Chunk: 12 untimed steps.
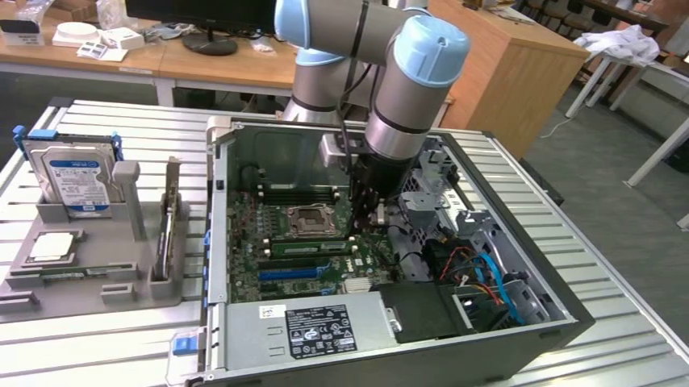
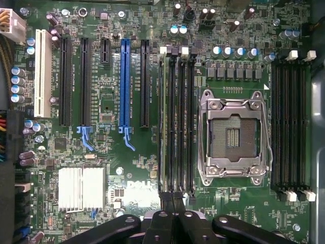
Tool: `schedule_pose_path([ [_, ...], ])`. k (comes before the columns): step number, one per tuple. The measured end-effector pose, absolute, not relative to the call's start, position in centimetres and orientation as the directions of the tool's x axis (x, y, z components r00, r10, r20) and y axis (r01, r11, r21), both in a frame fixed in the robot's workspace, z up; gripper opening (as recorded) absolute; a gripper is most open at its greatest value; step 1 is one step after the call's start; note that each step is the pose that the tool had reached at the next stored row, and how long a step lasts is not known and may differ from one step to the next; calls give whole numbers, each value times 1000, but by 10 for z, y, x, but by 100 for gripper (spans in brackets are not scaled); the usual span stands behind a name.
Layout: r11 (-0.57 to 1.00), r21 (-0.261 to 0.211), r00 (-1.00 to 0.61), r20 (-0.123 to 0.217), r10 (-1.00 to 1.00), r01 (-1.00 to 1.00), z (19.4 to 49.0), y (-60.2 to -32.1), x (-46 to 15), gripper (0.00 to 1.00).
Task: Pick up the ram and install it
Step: 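Press down the ram until it locks into place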
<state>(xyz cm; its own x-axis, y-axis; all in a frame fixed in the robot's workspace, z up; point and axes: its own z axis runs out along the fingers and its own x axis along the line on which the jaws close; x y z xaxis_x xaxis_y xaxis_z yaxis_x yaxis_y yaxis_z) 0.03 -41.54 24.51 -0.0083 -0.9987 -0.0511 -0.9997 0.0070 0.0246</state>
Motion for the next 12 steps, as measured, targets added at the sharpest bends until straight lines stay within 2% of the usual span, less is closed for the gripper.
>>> schedule_pose_path([
  [12,7,25,-8,-53,-999,-1000,242,-415,0,11],
])
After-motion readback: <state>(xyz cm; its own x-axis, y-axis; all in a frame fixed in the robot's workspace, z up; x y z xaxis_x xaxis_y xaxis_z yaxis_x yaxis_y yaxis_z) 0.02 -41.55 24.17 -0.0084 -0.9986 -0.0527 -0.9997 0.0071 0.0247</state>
